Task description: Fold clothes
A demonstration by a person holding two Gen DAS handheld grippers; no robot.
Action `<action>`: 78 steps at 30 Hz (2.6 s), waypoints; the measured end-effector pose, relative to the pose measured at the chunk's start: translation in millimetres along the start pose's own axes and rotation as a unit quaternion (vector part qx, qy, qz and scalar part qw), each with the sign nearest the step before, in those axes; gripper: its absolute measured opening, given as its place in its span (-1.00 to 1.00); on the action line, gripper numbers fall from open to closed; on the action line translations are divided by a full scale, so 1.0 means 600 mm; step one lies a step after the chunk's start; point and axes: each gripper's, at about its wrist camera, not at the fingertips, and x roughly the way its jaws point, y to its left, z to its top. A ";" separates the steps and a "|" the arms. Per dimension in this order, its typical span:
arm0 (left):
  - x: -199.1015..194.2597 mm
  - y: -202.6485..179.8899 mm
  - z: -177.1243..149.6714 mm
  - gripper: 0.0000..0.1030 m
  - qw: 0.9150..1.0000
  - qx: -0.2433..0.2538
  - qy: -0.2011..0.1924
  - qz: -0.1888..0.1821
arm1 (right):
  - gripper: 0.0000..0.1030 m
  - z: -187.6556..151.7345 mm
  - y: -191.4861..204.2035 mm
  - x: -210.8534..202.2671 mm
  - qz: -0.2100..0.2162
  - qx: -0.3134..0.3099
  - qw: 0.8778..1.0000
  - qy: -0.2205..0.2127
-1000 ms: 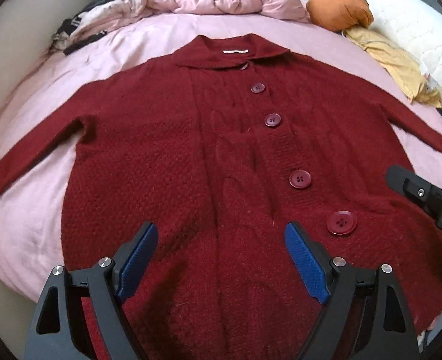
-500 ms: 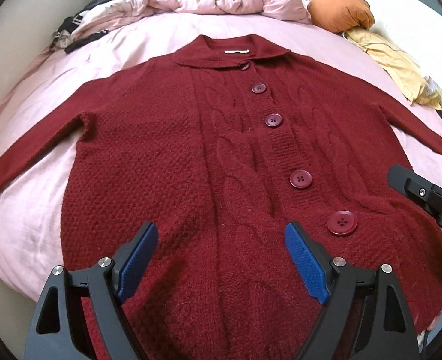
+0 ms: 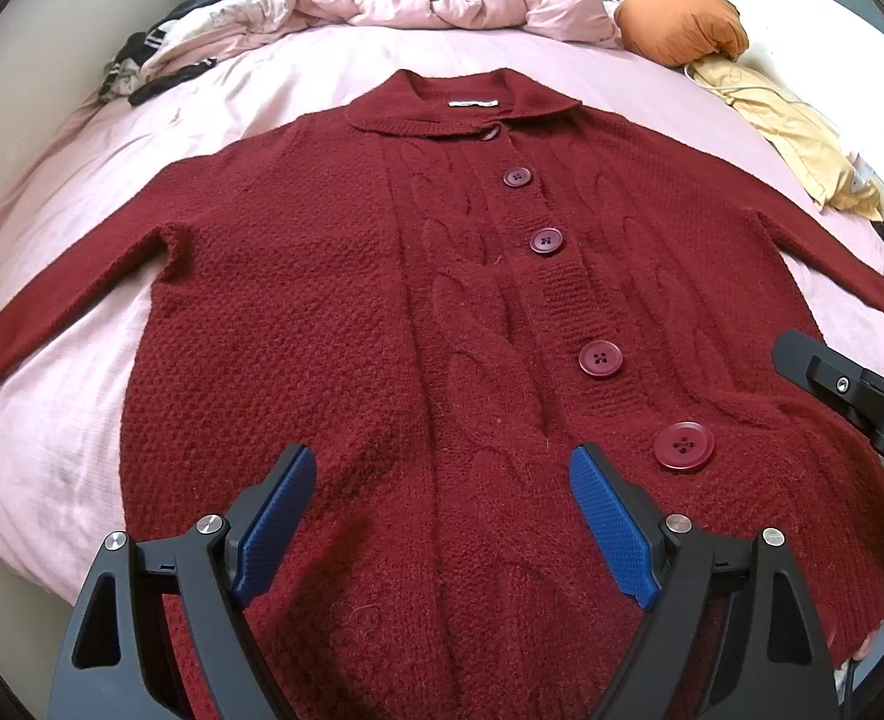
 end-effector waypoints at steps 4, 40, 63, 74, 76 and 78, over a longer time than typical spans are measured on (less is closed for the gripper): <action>0.000 -0.001 0.000 0.68 1.000 0.000 0.000 0.000 | 0.43 0.000 0.000 0.000 0.001 0.001 1.000 0.000; 0.011 -0.009 0.005 0.69 0.999 0.014 0.029 0.026 | 0.43 0.129 -0.354 -0.043 -0.137 0.012 0.989 -0.063; 0.028 -0.031 0.017 0.69 0.996 0.022 0.060 0.056 | 0.43 0.123 -0.889 -0.125 0.043 0.400 0.888 -0.223; 0.030 -0.034 0.019 0.69 0.995 0.024 0.068 0.061 | 0.43 0.193 -0.951 -0.098 0.056 0.423 0.873 -0.236; 0.031 -0.034 0.019 0.69 0.995 0.024 0.070 0.062 | 0.43 0.205 -0.956 -0.096 0.053 0.418 0.876 -0.236; 0.031 -0.036 0.020 0.69 0.995 0.024 0.070 0.063 | 0.09 0.212 -0.962 -0.090 0.052 0.421 0.874 -0.236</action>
